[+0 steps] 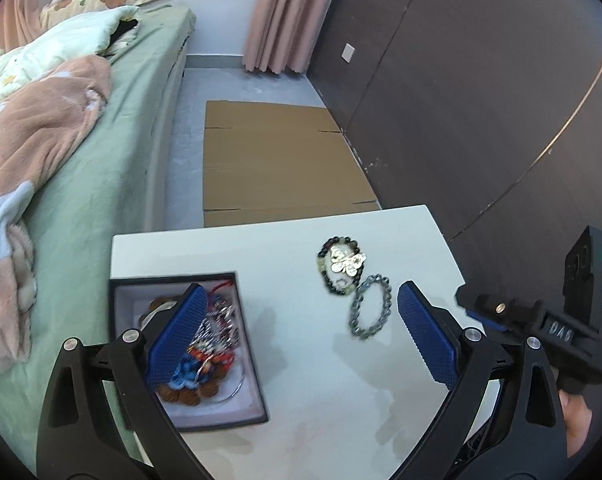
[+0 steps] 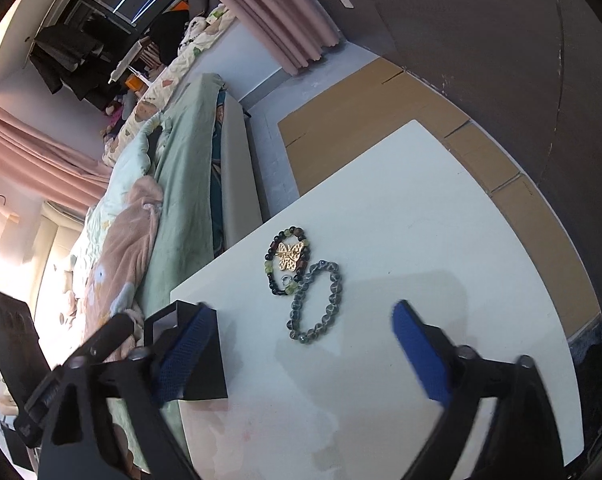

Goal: Organize jewelry
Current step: 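Open the left tool over the black box and move it to the butterfly bracelet, then grasp the dark bead bracelet with the left tool while the right tool grasps the grey bead bracelet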

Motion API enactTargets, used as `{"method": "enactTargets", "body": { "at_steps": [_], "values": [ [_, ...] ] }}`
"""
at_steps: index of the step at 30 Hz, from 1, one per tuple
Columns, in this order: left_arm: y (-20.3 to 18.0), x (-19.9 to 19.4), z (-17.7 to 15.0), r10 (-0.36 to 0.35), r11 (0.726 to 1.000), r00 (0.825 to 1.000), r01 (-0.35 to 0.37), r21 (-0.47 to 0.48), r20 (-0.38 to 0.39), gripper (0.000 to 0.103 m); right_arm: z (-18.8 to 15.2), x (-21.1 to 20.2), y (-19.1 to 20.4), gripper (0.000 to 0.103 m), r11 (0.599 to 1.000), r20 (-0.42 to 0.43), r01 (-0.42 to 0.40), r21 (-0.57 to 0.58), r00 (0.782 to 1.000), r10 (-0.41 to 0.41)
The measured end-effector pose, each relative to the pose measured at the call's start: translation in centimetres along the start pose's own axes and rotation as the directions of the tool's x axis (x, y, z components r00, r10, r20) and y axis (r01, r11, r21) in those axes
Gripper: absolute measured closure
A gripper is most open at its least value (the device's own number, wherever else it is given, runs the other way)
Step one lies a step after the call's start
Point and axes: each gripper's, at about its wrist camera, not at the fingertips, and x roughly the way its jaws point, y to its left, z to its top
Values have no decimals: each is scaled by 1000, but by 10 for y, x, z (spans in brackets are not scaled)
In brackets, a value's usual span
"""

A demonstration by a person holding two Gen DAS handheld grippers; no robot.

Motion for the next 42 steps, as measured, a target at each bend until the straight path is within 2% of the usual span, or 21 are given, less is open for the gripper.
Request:
{"method": "enactTargets", "body": {
  "at_steps": [1,2,3,4,11,12,15,19,26,34,37,42],
  "values": [
    [-1,3,3,1,1000,1000,-1,-1,-6,8,1,1,-2,25,1000,-5,-1,7,1000,1],
    [-4,8,6,6,1000,1000,-6,-1,-15,13,3,2,-4,27,1000,-8,-4,19,1000,4],
    [-7,13,8,12,1000,999,-12,0,-31,21,4,3,-6,31,1000,-10,-3,26,1000,3],
    [-9,17,10,13,1000,999,-13,-1,-42,24,5,5,-8,34,999,-13,2,33,1000,-2],
    [-22,53,19,5,1000,991,-7,-11,-131,60,14,13,-17,41,998,-22,34,49,999,-33],
    [-24,58,19,10,1000,990,-11,-7,-143,65,16,15,-19,45,998,-28,40,51,999,-39],
    [-30,78,20,39,999,983,-37,11,-179,74,20,22,-26,53,997,-43,48,64,998,-45],
    [-32,99,19,61,998,976,-59,14,-211,78,23,31,-32,60,995,-60,68,75,996,-64],
    [-33,128,17,90,996,967,-90,10,-239,79,27,37,-34,61,994,-66,83,70,995,-78],
    [-35,146,10,131,991,960,-128,29,-247,94,27,37,-32,61,994,-65,95,56,994,-91],
    [-29,142,12,86,996,965,-90,-3,-248,95,26,40,-28,61,994,-63,99,41,993,-96],
    [-36,117,19,27,1000,979,-27,0,-202,95,23,46,-28,65,994,-81,103,29,992,-100]
  ]
}}
